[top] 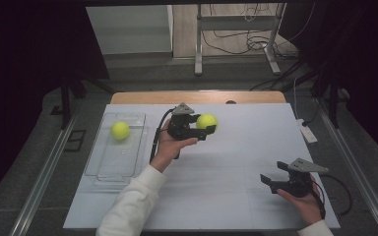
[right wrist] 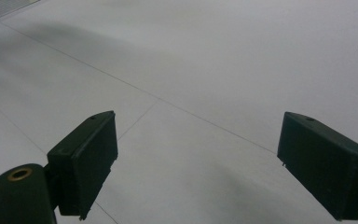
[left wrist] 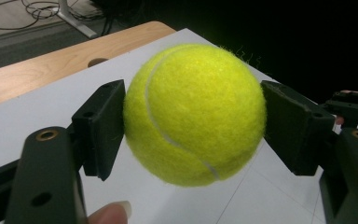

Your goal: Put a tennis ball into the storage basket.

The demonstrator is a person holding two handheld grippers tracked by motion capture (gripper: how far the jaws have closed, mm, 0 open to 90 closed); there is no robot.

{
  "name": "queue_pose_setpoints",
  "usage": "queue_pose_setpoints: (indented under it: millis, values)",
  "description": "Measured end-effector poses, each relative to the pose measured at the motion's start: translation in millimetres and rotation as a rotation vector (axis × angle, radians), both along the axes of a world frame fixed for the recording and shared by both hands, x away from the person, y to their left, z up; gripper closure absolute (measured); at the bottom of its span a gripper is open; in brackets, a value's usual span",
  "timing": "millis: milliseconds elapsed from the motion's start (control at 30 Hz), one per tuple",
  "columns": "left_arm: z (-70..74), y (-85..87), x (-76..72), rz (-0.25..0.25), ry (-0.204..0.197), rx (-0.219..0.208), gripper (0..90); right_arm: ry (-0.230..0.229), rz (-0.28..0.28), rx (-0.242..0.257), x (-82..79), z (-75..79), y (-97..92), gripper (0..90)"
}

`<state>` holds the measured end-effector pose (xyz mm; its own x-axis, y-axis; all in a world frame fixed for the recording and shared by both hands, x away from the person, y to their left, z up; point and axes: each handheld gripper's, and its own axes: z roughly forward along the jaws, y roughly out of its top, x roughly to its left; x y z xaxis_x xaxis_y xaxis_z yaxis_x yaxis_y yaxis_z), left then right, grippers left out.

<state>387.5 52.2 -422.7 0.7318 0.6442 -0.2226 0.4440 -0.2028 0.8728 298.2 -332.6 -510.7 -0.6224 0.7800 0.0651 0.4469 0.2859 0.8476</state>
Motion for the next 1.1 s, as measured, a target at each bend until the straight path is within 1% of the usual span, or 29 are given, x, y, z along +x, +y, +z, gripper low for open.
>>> queue_pose_setpoints:
  millis: [167, 467, 1100]
  values:
    - [-0.9, 5.3, -2.8, 0.007, 0.000, -0.002, 27.3, -0.001, -0.002, -0.001, -0.2, 0.1, 0.1, 12.6]
    - [-2.3, 11.2, -3.8, 0.018, -0.001, 0.001, 27.3, 0.001, -0.004, -0.003, 0.0, -0.1, 0.2, 12.7]
    - [0.1, 23.5, -9.4, 0.043, -0.013, -0.008, 27.3, 0.001, -0.004, -0.009, 0.0, -0.3, 0.5, 12.7]
